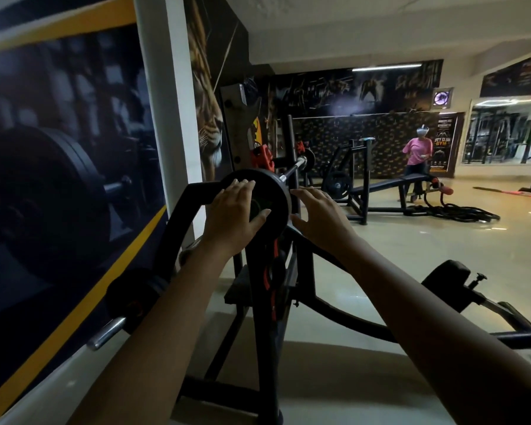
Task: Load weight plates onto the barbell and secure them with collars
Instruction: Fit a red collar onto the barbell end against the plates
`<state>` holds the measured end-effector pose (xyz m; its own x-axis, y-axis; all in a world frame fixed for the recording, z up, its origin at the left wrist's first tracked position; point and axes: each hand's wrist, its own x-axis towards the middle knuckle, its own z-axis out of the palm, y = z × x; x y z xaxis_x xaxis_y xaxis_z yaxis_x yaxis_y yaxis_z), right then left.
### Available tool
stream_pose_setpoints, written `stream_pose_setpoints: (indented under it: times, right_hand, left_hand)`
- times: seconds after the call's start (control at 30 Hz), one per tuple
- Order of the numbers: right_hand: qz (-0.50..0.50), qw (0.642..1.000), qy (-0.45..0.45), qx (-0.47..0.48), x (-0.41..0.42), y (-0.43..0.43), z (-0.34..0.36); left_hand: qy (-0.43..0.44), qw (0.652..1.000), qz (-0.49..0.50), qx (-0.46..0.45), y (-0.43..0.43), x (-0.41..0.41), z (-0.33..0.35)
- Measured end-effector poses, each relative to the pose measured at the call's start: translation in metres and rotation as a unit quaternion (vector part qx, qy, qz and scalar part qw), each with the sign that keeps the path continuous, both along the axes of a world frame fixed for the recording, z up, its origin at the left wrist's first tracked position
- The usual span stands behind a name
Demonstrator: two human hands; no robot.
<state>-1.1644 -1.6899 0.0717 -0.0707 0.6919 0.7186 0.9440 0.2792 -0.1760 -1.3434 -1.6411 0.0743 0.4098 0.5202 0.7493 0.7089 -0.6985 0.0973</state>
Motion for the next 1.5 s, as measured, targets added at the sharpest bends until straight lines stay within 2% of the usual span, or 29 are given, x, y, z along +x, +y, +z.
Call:
stream_pose_setpoints:
  times: [0.3,0.43,0.6,0.83,0.93,1.07,1.27,1.5]
  right_hand:
    - [0.013,1.000,0.026,-0.004,0.060,0.100,0.005]
    - [0.022,0.998,0.048,-0.022,0.084,0.150,0.012]
    - [0.071,0.993,0.081,-0.053,0.103,0.216,0.023]
    - [0.177,0.973,0.127,-0.072,0.103,0.296,0.037]
    - [0.212,0.961,0.149,-0.097,0.098,0.318,0.040]
    - [0.255,0.950,0.157,-0.084,0.092,0.343,0.040]
    - [0.241,0.952,0.174,-0.080,0.088,0.354,0.039]
    - [0.261,0.950,0.172,-0.014,0.103,0.342,0.060]
  left_hand:
    - [-0.062,0.996,0.055,-0.038,0.093,0.072,0.012]
    - [-0.055,0.995,0.082,-0.029,0.138,0.090,0.018]
    - [-0.047,0.988,0.144,0.011,0.174,0.096,0.023]
    - [-0.072,0.973,0.219,0.006,0.183,0.103,0.009]
    - [-0.075,0.968,0.238,-0.005,0.184,0.112,0.011]
    - [-0.068,0.966,0.250,-0.003,0.186,0.115,0.010]
    - [-0.076,0.968,0.240,-0.011,0.187,0.117,0.011]
    - [-0.080,0.968,0.238,-0.021,0.188,0.115,0.014]
